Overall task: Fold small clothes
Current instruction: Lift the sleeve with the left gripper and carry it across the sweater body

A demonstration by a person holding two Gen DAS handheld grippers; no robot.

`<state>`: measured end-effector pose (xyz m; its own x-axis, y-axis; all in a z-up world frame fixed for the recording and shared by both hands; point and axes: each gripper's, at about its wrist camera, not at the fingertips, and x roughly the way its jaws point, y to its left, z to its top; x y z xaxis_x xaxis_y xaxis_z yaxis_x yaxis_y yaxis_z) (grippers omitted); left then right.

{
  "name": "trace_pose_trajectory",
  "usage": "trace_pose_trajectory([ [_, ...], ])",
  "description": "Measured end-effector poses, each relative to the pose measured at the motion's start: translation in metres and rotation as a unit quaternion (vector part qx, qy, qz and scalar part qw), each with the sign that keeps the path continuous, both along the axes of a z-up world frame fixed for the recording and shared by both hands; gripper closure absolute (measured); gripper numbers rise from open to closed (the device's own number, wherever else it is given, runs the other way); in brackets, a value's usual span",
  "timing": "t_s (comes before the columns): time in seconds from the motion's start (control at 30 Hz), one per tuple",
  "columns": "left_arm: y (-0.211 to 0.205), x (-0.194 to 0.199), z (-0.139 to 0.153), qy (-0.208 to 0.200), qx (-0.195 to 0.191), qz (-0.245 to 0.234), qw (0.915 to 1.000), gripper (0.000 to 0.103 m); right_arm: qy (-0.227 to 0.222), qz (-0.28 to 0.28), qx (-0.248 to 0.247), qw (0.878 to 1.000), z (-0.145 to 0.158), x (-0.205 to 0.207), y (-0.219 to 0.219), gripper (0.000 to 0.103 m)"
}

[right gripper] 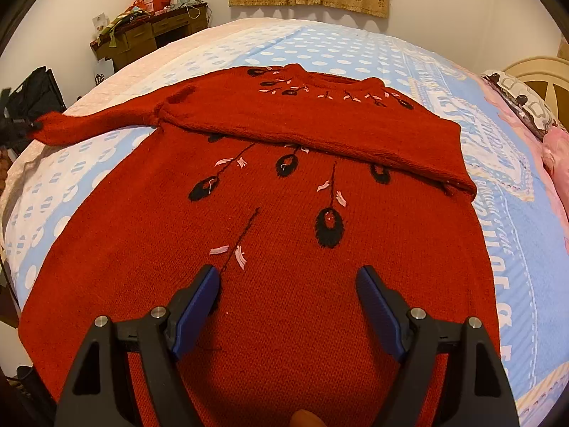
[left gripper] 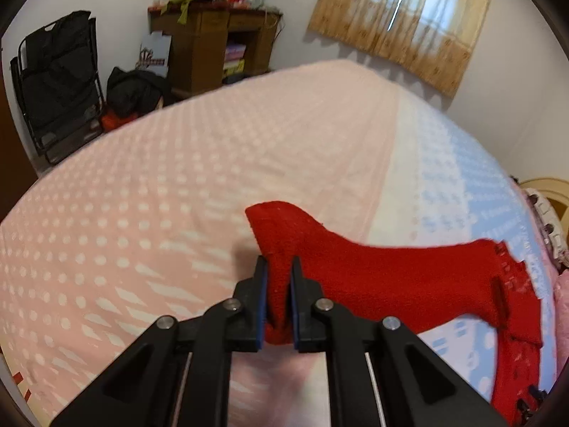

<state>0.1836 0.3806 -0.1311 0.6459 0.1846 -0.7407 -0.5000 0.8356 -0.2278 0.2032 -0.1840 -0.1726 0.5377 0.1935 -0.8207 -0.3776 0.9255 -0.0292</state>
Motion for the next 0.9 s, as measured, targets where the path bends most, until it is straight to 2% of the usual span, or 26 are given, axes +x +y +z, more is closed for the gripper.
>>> trace_pose_trajectory([
  [0.3,-0.033,0.011,0.063,-0.071,-0.026,-0.041,0.9963,0.092,-0.016,0.000,-0.003,1.000,0.009,-0.010,-0.003,0.020],
  [0.4,-0.058,0.016,0.085,-0.093,-0.014,-0.065,0.9935,0.092,-0.021,0.004,-0.002,1.000,0.011,-0.015,-0.005,0.020],
  [0.63,-0.116,0.033,0.140,-0.135,-0.024,-0.131,0.9819,0.092,-0.036,0.000,0.002,0.999,0.015,-0.023,-0.016,0.020],
  [0.9,-0.164,0.051,0.190,-0.167,-0.022,-0.175,0.9701,0.092,-0.039,-0.010,0.033,0.999,0.014,-0.028,-0.031,0.020],
])
